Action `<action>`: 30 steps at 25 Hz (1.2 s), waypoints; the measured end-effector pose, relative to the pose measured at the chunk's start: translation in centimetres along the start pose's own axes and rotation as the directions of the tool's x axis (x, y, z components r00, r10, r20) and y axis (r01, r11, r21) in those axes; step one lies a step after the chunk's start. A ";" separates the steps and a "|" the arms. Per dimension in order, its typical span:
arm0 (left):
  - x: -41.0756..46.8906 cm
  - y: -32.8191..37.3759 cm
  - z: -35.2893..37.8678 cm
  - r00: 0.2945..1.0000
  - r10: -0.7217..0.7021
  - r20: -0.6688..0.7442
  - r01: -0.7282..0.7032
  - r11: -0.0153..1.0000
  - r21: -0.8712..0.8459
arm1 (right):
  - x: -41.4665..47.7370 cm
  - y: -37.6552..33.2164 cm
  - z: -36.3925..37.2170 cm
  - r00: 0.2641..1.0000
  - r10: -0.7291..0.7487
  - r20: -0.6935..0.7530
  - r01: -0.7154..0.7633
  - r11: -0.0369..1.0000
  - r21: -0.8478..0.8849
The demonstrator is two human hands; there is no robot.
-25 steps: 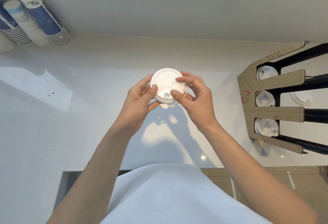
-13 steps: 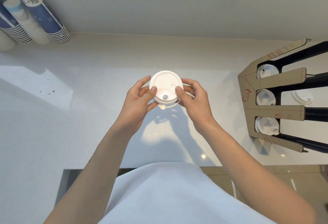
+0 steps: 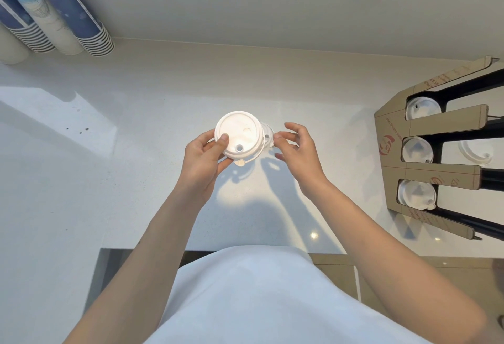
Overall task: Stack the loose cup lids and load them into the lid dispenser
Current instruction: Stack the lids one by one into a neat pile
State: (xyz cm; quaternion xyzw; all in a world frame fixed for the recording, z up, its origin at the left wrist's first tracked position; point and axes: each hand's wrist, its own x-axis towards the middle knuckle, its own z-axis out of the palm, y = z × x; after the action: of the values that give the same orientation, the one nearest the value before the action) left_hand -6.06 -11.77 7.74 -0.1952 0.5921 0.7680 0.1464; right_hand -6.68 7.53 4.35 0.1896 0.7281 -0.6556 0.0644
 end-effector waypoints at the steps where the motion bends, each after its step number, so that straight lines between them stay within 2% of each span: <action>1: 0.0 -0.1 -0.2 1.000 -0.005 -0.016 0.004 1.000 -0.004 | 0.7 0.6 -0.1 1.000 0.019 -0.014 -0.020 0.998 -0.060; 5: 0.1 -0.2 -0.7 0.997 -0.021 -0.070 0.019 1.000 -0.021 | 3.5 3.0 0.2 0.999 0.034 -0.013 -0.037 0.962 -0.270; 9: 0.2 -0.2 -1.3 0.994 -0.023 -0.106 0.021 1.000 -0.022 | 6.3 4.9 1.5 0.998 0.030 0.063 0.002 0.888 -0.460; 17: 0.3 0.7 -2.0 0.993 -0.023 -0.116 0.023 1.000 -0.004 | 10.4 6.0 4.1 0.980 -0.006 0.199 0.162 0.605 -0.779; 20: 0.3 1.0 -2.0 0.992 -0.024 -0.124 0.024 1.000 -0.005 | 11.4 5.8 4.3 0.963 0.018 0.268 0.222 0.512 -0.830; 25: 0.2 1.2 -2.1 0.990 -0.025 -0.138 0.023 1.000 -0.019 | 11.4 6.2 4.3 0.963 0.005 0.269 0.237 0.455 -0.858; 27: 0.2 1.2 -2.2 0.990 -0.026 -0.136 0.024 0.999 -0.021 | 11.1 6.3 4.3 0.967 -0.011 0.256 0.234 0.446 -0.864; 30: 0.2 1.1 -2.2 0.991 -0.026 -0.132 0.022 0.999 -0.035 | 10.4 6.4 4.2 0.966 -0.024 0.256 0.235 0.488 -0.840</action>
State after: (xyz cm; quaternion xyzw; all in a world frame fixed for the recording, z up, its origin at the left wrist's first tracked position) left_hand -6.48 -14.19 8.06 -0.2552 0.5850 0.7615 0.1129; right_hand -14.60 5.87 -5.76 0.0058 0.9588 -0.2220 0.1769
